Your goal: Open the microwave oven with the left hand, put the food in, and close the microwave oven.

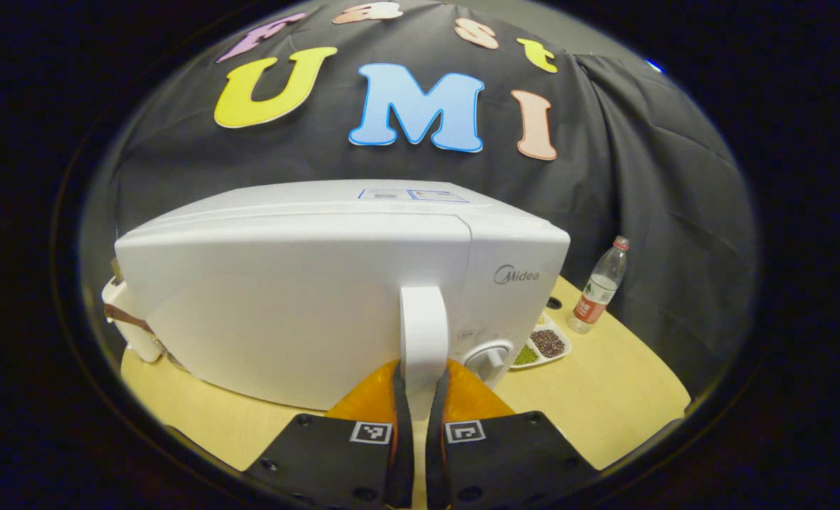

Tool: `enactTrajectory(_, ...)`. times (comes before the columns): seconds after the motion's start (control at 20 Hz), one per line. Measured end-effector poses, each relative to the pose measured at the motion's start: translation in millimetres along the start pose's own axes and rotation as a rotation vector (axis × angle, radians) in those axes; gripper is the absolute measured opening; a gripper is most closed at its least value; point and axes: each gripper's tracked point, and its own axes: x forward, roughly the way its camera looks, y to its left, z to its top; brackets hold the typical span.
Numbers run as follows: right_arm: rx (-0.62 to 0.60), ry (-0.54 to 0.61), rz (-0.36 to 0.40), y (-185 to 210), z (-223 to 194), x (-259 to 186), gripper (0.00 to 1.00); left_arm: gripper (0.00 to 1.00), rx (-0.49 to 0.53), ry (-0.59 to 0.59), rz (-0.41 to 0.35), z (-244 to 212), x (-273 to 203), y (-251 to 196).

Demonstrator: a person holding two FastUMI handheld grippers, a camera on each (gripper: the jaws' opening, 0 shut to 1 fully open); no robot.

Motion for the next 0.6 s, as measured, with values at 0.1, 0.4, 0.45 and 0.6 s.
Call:
enactTrajectory(0.1,-0.002,0.000,0.007,1,0,1,0.98,0.13,0.001,0.004,-0.003,0,0,0)
enactTrajectory(0.4,0.002,0.004,0.024,4,-2,4,0.98,0.10,0.019,0.008,-0.005,-19,-30,1)
enactTrajectory(0.45,0.009,0.005,0.028,4,-3,5,0.98,0.10,0.019,0.007,-0.008,-26,-46,3)
enactTrajectory(0.6,0.016,0.024,0.050,12,-11,7,0.98,0.10,0.020,0.013,-0.023,-38,-78,10)
